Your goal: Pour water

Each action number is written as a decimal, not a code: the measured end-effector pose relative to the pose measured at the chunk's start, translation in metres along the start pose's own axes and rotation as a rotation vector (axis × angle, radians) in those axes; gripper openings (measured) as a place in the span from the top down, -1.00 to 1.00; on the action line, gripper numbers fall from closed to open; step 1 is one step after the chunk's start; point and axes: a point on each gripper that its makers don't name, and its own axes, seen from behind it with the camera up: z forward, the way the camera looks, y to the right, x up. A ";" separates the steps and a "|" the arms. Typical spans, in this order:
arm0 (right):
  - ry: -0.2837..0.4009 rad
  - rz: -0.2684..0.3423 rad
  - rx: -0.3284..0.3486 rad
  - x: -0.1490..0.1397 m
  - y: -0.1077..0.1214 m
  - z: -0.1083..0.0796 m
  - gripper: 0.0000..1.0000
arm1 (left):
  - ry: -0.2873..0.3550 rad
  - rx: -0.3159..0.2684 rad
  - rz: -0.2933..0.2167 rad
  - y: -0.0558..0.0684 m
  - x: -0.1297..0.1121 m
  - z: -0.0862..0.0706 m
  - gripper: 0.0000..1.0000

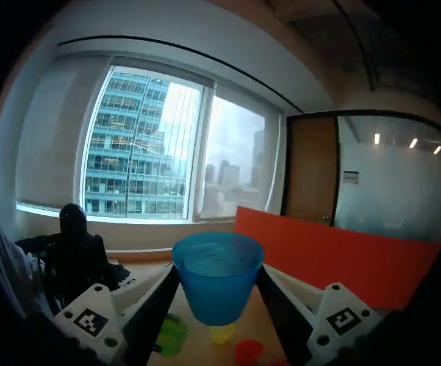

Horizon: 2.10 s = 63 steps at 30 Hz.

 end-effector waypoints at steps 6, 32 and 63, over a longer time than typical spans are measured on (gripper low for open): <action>-0.013 0.006 -0.016 -0.011 0.007 -0.006 -0.75 | -0.005 0.014 0.001 -0.005 0.000 -0.001 -0.76; -0.067 0.019 -0.050 -0.067 0.020 -0.035 -0.78 | -0.046 0.038 0.003 -0.019 -0.010 -0.008 -0.76; -0.210 0.097 0.017 -0.174 -0.005 -0.049 -0.80 | -0.196 0.013 0.003 -0.024 -0.065 -0.006 -0.76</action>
